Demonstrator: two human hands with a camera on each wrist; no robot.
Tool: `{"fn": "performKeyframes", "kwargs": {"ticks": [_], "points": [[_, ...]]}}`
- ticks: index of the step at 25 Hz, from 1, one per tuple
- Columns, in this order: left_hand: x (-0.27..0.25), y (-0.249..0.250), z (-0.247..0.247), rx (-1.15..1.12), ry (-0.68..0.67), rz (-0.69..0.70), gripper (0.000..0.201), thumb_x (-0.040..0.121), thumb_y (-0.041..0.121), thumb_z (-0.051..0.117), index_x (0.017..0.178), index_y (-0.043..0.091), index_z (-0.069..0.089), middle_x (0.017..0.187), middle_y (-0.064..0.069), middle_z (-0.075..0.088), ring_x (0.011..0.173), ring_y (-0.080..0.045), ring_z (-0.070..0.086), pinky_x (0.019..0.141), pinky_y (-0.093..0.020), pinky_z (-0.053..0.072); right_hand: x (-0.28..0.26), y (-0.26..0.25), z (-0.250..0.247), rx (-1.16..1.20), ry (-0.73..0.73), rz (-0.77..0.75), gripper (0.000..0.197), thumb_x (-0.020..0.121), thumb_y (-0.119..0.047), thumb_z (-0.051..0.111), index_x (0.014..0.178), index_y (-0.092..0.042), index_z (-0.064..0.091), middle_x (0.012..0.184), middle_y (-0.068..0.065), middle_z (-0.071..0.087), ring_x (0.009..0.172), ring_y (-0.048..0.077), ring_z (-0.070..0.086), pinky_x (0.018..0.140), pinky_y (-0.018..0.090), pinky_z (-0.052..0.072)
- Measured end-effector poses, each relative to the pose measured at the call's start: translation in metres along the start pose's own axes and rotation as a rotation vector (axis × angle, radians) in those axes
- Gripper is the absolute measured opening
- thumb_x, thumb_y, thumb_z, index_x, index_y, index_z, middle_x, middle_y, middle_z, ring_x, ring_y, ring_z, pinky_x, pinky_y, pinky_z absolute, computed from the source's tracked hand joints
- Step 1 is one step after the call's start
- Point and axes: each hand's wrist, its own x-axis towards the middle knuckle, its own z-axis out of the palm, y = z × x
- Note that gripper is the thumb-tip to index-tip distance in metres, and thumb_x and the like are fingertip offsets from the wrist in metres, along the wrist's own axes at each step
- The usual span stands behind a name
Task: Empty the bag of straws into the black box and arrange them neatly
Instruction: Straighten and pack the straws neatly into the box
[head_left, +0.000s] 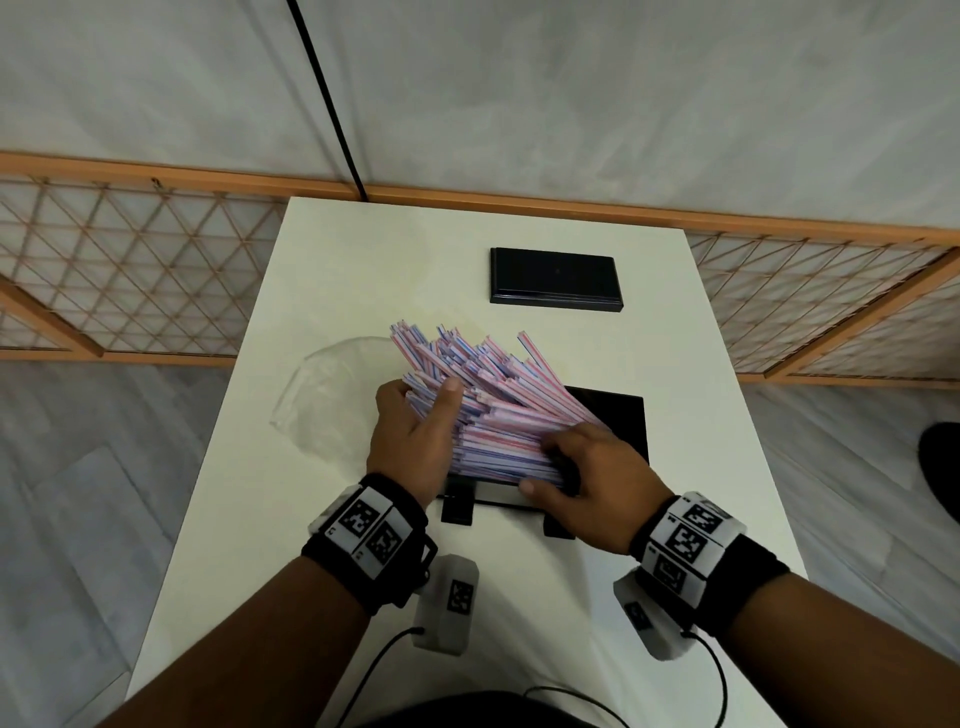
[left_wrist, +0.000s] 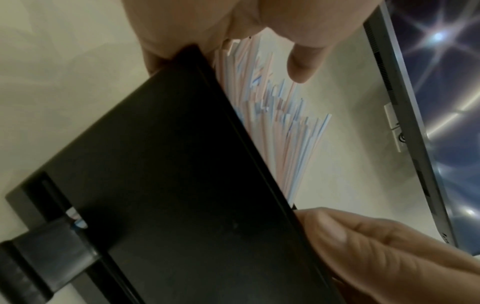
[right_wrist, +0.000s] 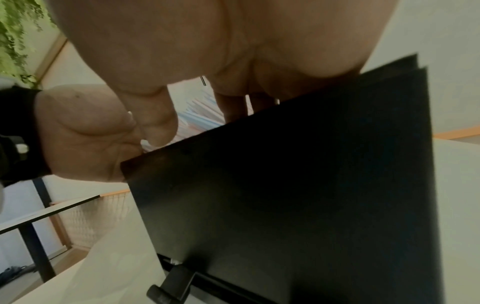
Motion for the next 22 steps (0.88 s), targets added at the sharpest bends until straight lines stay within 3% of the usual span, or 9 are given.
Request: {"fn": "performKeyframes", "kwargs": {"ticks": [3,4,6,8,12,16,19,21,22], "points": [[-0.001,0.003,0.003,-0.103,0.028,-0.040,0.078,0.071,0.084,0.053,0.116,0.021,0.050,0.095,0.003,0.062,0.091,-0.023,0.060,0.088,-0.042,0.050,0.004,-0.004,0.000,-0.035,-0.105,-0.005,0.075,0.079,-0.078,0.025,0.121,-0.024,0.056,0.113,0.001,0.061,0.109,0.024,0.058,0.092,0.037,0.049],[0.001,0.003,0.002,-0.170,0.037,-0.088,0.087,0.067,0.089,0.049,0.119,0.019,0.053,0.103,-0.001,0.066,0.098,-0.025,0.063,0.095,-0.045,0.050,0.005,-0.006,0.002,-0.064,-0.125,-0.013,0.074,0.079,-0.078,0.023,0.121,-0.025,0.054,0.116,0.001,0.061,0.111,0.025,0.057,0.093,0.038,0.048],[0.005,0.002,-0.002,-0.356,0.018,-0.205,0.107,0.058,0.098,0.047,0.132,0.022,0.056,0.130,-0.005,0.065,0.122,-0.026,0.060,0.108,-0.053,0.042,0.009,-0.007,0.004,-0.128,-0.126,0.020,0.070,0.078,-0.079,0.017,0.109,-0.026,0.051,0.114,0.002,0.061,0.110,0.027,0.057,0.090,0.039,0.048],[0.002,0.007,-0.008,-0.444,-0.004,-0.257,0.111,0.057,0.094,0.048,0.142,0.023,0.052,0.140,-0.006,0.060,0.131,-0.028,0.055,0.112,-0.056,0.038,0.014,-0.006,0.000,-0.142,-0.145,0.113,0.071,0.076,-0.084,0.013,0.096,-0.025,0.048,0.109,0.003,0.061,0.106,0.027,0.059,0.088,0.038,0.049],[0.001,0.006,-0.014,-0.389,-0.125,-0.247,0.109,0.060,0.099,0.040,0.141,0.029,0.055,0.136,-0.005,0.064,0.124,-0.028,0.061,0.110,-0.056,0.042,0.020,-0.013,-0.001,-0.080,-0.211,0.034,0.057,0.091,-0.072,0.026,0.100,-0.025,0.058,0.099,0.003,0.061,0.101,0.025,0.060,0.084,0.031,0.045],[0.008,-0.011,-0.011,-0.372,-0.162,-0.254,0.108,0.057,0.101,0.045,0.142,0.034,0.053,0.144,-0.002,0.057,0.134,-0.029,0.053,0.114,-0.058,0.034,0.026,-0.018,-0.006,-0.078,-0.287,0.034,0.063,0.085,-0.079,0.024,0.082,-0.025,0.056,0.071,-0.004,0.059,0.077,0.019,0.061,0.071,0.031,0.046],[0.010,-0.016,-0.006,-0.333,-0.121,-0.198,0.105,0.057,0.099,0.049,0.137,0.031,0.055,0.136,0.001,0.063,0.128,-0.024,0.057,0.113,-0.052,0.038,0.028,-0.019,-0.009,-0.036,-0.348,0.023,0.061,0.086,-0.080,0.031,0.093,-0.027,0.061,0.074,-0.004,0.064,0.078,0.016,0.063,0.078,0.033,0.051],[0.009,-0.011,-0.004,-0.307,-0.077,-0.160,0.108,0.053,0.099,0.049,0.133,0.027,0.054,0.131,0.001,0.064,0.123,-0.023,0.058,0.110,-0.051,0.041,0.028,-0.024,-0.014,-0.082,-0.403,0.058,0.064,0.086,-0.080,0.028,0.087,-0.025,0.060,0.078,-0.007,0.064,0.081,0.015,0.060,0.080,0.030,0.047],[0.008,-0.007,-0.003,-0.307,-0.067,-0.149,0.107,0.055,0.097,0.050,0.133,0.025,0.053,0.130,0.000,0.062,0.122,-0.023,0.058,0.109,-0.049,0.042,0.028,-0.027,-0.016,-0.061,-0.425,0.074,0.059,0.089,-0.077,0.029,0.093,-0.027,0.061,0.083,-0.010,0.062,0.084,0.013,0.056,0.081,0.026,0.042]]}}
